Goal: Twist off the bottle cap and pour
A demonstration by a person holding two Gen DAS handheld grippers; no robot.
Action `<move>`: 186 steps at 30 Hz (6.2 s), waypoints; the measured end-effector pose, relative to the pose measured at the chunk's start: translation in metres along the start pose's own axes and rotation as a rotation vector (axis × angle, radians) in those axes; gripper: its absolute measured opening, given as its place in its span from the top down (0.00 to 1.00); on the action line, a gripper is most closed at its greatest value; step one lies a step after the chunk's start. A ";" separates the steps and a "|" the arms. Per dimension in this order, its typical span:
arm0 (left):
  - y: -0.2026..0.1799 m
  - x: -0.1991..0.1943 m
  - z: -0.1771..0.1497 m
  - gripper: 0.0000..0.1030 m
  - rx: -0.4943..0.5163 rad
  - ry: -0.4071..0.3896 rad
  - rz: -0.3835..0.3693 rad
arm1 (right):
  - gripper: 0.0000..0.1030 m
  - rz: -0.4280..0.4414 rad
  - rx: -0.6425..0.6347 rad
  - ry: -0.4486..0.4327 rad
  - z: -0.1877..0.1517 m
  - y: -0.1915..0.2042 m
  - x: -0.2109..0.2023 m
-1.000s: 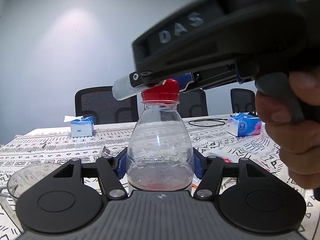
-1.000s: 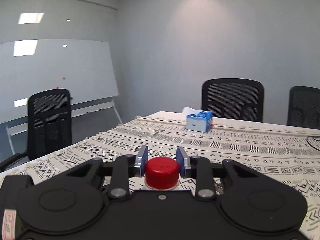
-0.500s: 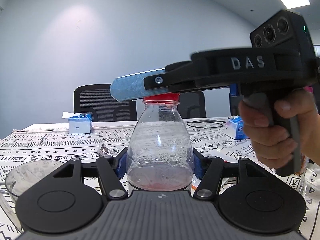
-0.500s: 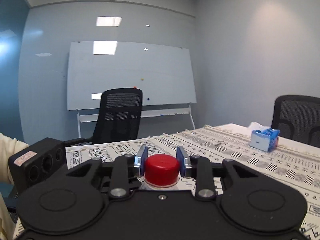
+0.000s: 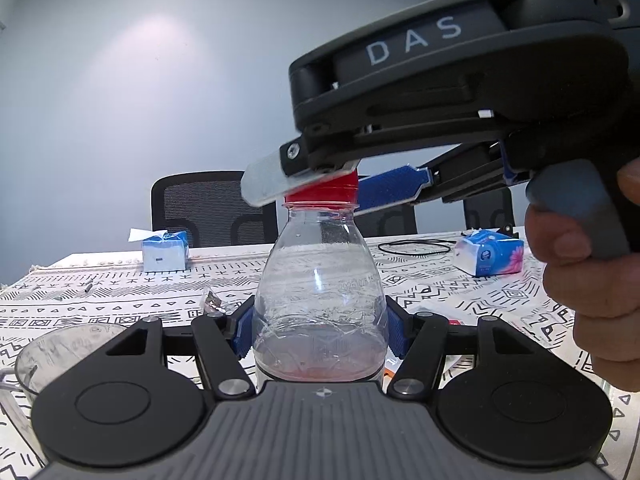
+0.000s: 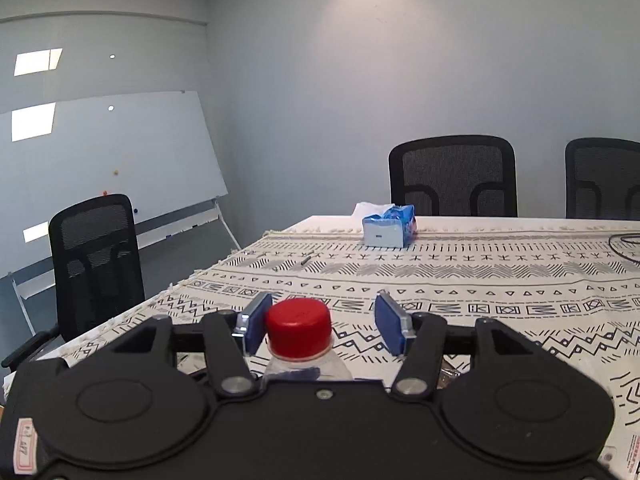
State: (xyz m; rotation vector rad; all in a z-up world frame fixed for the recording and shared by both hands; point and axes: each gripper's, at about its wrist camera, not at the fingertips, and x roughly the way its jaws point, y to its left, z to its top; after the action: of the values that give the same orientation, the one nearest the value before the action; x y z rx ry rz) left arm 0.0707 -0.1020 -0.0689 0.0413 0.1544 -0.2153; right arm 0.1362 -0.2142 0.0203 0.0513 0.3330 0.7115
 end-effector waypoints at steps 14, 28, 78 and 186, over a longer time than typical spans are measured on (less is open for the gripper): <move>-0.002 -0.005 0.001 0.42 -0.003 -0.001 0.010 | 0.38 -0.004 -0.002 0.004 -0.004 0.003 0.003; 0.000 -0.003 0.001 0.42 -0.003 0.000 0.014 | 0.34 0.000 -0.015 -0.005 -0.006 0.008 0.004; -0.003 -0.001 0.001 0.43 0.011 0.005 0.007 | 0.26 0.203 -0.157 -0.117 0.014 -0.022 -0.010; -0.002 0.000 0.002 0.43 0.014 0.003 0.007 | 0.66 0.625 -0.177 -0.085 -0.014 -0.080 0.030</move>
State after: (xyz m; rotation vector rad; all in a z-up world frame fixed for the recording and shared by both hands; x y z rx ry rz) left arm 0.0709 -0.1037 -0.0674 0.0559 0.1553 -0.2090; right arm 0.2037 -0.2569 -0.0137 0.0163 0.1670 1.3512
